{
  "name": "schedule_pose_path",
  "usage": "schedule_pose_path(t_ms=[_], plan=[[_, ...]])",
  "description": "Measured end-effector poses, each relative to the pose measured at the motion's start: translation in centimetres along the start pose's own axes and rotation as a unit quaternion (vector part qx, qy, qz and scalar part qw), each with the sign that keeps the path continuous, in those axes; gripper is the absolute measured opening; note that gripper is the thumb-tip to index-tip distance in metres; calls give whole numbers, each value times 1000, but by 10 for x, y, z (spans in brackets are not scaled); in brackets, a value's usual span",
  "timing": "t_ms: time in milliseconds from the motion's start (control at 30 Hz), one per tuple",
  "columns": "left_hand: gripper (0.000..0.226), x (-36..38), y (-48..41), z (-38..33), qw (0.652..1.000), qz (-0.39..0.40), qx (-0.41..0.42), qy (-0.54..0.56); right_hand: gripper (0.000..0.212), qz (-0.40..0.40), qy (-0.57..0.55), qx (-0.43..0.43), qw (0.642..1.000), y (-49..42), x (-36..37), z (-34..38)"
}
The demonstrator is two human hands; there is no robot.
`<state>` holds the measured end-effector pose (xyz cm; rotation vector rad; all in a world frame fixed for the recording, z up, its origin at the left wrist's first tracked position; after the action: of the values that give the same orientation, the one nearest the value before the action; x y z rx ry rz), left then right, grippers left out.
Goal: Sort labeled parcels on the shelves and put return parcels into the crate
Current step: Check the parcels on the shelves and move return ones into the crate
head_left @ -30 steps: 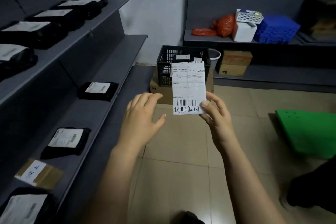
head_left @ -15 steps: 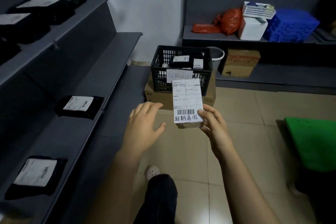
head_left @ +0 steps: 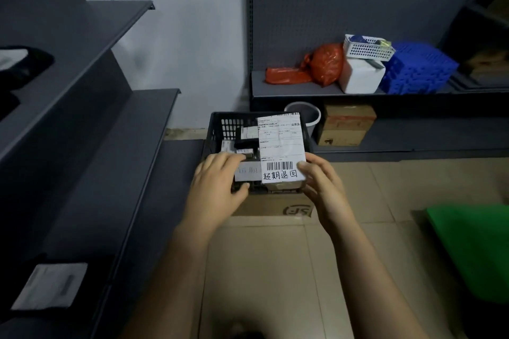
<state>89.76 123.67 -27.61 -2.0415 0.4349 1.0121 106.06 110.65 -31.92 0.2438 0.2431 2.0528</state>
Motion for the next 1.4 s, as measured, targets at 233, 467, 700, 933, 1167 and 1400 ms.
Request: schedule_pose_path(t_ms=[233,467,700,933,1167,1400], plan=[[47,56,-102,44,1000,8,-1,3,29,-9,-37,-12,999,-116,46,23],[48,126,-210,83,999,18,-33,-5,26,33,-10,0,999,-254,101,42],[47,176,-272,123,996,33,-83,-12,26,71,2,47,996,-353,153,43],[50,219,-309,182,991,66,-112,3,28,77,10,106,991,-407,210,16],[72,277,-340,253,976,128,-157,85,33,37,19,149,988,-449,273,-30],[88,354,-317,299,931,173,-265,181,34,20,29,227,973,-475,303,-112]])
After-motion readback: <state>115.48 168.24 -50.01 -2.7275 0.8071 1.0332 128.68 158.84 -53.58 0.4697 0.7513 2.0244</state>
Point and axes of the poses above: each hand's wrist, its own y-axis away from the middle knuckle, its own x-axis out of the palm, z = x × y, the point moved 6 cm from there along -y, towards the middle knuckle, and after that the axes turned 12 degrees about -z, right-handed, at the moved point
